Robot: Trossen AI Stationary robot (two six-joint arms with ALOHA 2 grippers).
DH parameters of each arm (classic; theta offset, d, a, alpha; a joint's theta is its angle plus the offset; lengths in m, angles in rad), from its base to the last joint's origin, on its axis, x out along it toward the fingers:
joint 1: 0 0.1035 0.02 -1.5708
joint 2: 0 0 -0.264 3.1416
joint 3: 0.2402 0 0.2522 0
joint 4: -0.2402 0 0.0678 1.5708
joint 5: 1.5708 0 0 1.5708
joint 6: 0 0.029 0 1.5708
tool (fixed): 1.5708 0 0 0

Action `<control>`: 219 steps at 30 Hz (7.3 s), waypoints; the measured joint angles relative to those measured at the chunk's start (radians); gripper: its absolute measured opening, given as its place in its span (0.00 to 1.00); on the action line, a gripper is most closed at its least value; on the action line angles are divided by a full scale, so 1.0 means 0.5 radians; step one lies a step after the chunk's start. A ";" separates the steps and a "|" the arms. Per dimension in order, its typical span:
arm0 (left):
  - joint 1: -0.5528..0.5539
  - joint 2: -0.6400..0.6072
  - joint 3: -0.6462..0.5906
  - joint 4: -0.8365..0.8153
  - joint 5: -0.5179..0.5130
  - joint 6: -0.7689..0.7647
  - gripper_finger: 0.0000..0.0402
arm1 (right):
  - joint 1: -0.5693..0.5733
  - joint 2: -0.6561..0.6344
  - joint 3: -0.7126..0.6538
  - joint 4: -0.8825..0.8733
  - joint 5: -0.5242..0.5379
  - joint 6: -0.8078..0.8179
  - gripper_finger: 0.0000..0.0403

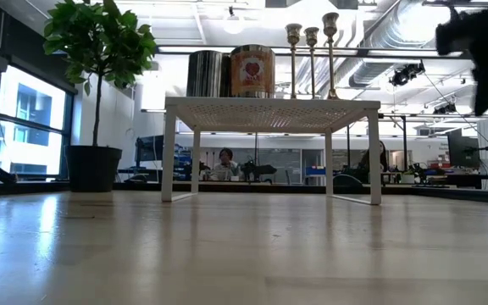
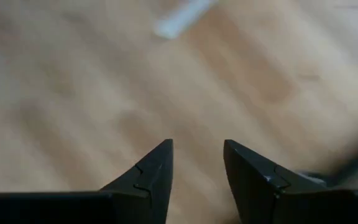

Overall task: Pick & Place candle stick holders
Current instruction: Return to Home Position

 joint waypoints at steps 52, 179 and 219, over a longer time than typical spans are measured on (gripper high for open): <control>1.364 -0.705 -1.134 1.888 1.926 1.383 0.00 | -0.003 -1.434 -0.753 2.108 -0.081 -2.054 0.00; 0.913 -3.622 -3.535 2.692 1.524 0.704 0.00 | -0.004 -1.583 -1.498 2.851 0.125 -2.198 0.00; 0.913 -3.621 -3.563 2.748 1.299 0.951 0.00 | -0.005 -1.491 -1.499 2.665 0.477 -1.954 0.00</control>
